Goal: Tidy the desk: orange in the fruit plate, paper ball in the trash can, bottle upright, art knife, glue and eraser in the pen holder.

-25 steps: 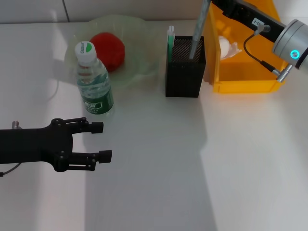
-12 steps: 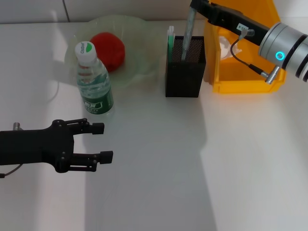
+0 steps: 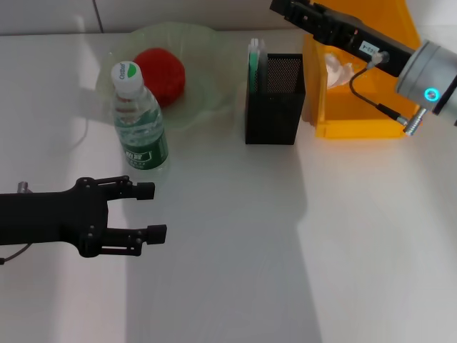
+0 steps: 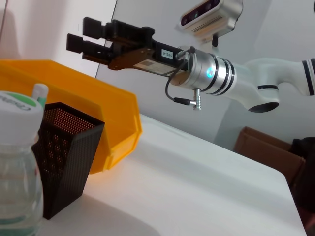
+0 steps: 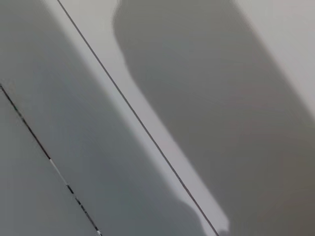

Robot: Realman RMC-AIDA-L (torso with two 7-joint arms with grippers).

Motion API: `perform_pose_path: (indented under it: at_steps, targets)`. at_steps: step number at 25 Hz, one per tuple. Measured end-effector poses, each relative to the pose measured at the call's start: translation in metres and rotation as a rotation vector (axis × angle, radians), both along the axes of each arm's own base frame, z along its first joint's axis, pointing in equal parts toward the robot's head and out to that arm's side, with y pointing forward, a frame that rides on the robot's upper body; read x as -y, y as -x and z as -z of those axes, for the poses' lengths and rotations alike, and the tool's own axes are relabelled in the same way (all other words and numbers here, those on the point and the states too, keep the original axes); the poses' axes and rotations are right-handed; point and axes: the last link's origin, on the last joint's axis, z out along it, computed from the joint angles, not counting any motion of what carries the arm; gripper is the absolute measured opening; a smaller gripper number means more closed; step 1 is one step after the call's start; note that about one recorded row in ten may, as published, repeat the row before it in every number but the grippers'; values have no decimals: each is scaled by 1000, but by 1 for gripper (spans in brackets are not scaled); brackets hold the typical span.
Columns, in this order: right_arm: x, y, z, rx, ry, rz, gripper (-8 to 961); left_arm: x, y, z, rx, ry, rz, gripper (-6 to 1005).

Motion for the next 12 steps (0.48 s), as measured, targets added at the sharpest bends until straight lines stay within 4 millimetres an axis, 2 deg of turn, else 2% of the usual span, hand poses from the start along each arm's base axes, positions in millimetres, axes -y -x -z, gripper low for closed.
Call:
perform_pose_path:
  at_steps: [1,2,3,4,5,6,7,8,9,10,11,12]
  targets:
    - [10,0,-9,-33,0,-50,459,1,0,-3,6,1,2,847]
    - [10,0,-9,-33,0,-50,515,1,0,-3,6,1,2,847]
    - [25,-1,-20,-66,4,-121,571,1,0,-4,9,2,1,847]
    - [36,-2,-27,-81,9,-168,595,2,1,-9,16,1,-2,847]
    - [36,-2,-27,-81,9,-168,619,2,1,-9,16,1,-2,847]
    - [56,-6,-39,-81,33,-255,643,2,2,-13,22,1,-1,847]
    - [56,-6,-39,-81,33,-255,667,2,2,-13,22,1,-1,847]
    - [81,-11,-44,-31,96,-354,691,3,2,-15,25,1,0,847]
    - [94,-14,-44,5,134,-405,715,3,2,-17,27,0,1,847]
    - [94,-14,-44,5,134,-405,724,4,3,-20,31,2,4,846]
    - [116,-20,-44,72,196,-493,732,4,3,-22,31,2,6,846]
    - [116,-20,-44,72,196,-493,741,4,3,-23,31,3,7,846]
